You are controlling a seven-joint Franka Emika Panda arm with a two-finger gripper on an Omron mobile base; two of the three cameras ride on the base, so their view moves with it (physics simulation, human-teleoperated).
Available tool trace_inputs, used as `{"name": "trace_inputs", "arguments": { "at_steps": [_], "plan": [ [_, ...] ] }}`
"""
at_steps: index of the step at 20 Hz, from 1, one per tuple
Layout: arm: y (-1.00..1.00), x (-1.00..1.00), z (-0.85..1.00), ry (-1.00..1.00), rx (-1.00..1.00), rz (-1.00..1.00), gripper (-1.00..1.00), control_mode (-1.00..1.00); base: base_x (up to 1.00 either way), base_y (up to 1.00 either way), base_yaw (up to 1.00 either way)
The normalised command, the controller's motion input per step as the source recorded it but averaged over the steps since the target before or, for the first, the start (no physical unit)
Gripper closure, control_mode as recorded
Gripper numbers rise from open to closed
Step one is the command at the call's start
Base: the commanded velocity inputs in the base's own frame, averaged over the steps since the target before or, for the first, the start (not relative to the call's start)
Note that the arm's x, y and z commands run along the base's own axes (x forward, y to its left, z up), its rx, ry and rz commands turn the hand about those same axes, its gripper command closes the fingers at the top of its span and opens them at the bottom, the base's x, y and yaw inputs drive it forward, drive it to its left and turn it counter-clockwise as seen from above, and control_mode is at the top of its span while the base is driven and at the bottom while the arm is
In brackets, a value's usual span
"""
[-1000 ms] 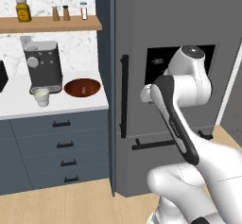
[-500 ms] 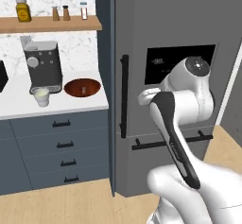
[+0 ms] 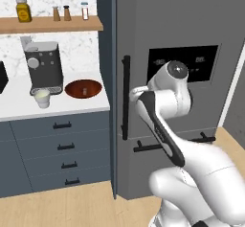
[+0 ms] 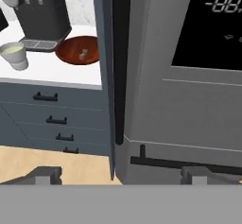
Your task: Grab a lemon wedge from the fridge and one ice cube from the ice bowl, and put them in the glass of lemonade.
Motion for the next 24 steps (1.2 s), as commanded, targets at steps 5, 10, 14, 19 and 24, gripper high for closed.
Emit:
{"name": "trace_inputs", "arguments": {
  "at_steps": [5,10,14,19,24],
  "plan": [
    [0.20,0.79,-0.21,0.01,0.00,0.00,-1.00,-1.00,0.00,0.00,0.00],
    [0.00,0.60,-0.39,0.00,0.00,0.00,-1.00,-1.00,0.00,0.00,0.00],
    [0.00,0.56,-0.37,0.00,0.00,0.00,-1.00,-1.00,0.00,0.00,0.00],
    [0.00,0.56,-0.10,0.00,0.00,0.00,-1.00,-1.00,0.00,0.00,0.00],
    [0.02,0.56,-0.04,0.00,0.00,0.00,-1.00,-1.00,0.00,0.00,0.00]
  ]
}}
